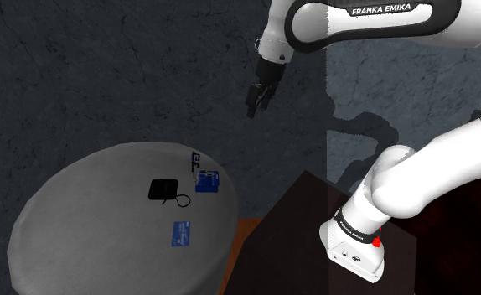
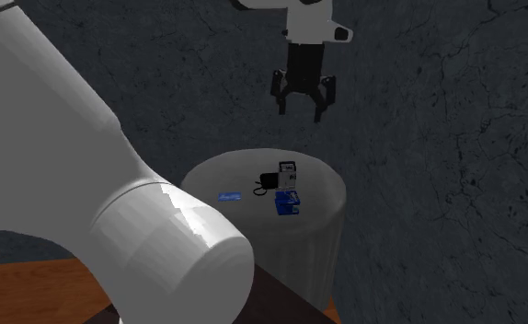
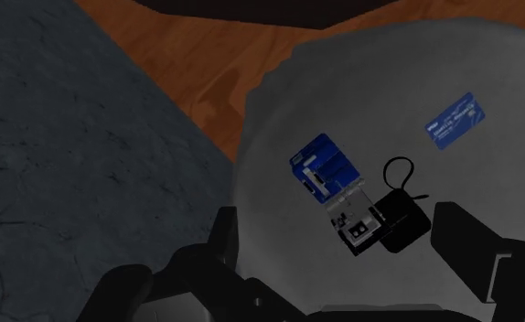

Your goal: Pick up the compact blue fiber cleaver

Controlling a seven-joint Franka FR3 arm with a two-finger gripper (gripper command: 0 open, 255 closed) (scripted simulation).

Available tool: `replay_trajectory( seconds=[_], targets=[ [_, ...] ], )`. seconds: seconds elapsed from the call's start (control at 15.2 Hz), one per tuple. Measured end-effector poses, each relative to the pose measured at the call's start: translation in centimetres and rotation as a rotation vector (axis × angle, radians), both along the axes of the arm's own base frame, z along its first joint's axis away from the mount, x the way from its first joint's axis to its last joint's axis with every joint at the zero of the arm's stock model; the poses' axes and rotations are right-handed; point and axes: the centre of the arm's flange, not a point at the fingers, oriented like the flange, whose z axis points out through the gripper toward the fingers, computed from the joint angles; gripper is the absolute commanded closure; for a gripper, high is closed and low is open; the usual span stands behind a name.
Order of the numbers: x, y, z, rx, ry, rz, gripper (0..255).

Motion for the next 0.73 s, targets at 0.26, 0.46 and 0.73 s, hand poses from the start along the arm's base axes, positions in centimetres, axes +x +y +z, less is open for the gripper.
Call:
replay_trajectory(
  seconds=[0.26, 0.46, 0.73],
  targets=[
    [2.6, 2.1, -3.8, -0.004, -0.003, 0.039, 0],
    [5.1, 4.1, -6.7, -0.008, -0.005, 0.068, 0],
    [7.8, 6.4, -10.7, -0.012, -0.009, 0.107, 0]
  ],
)
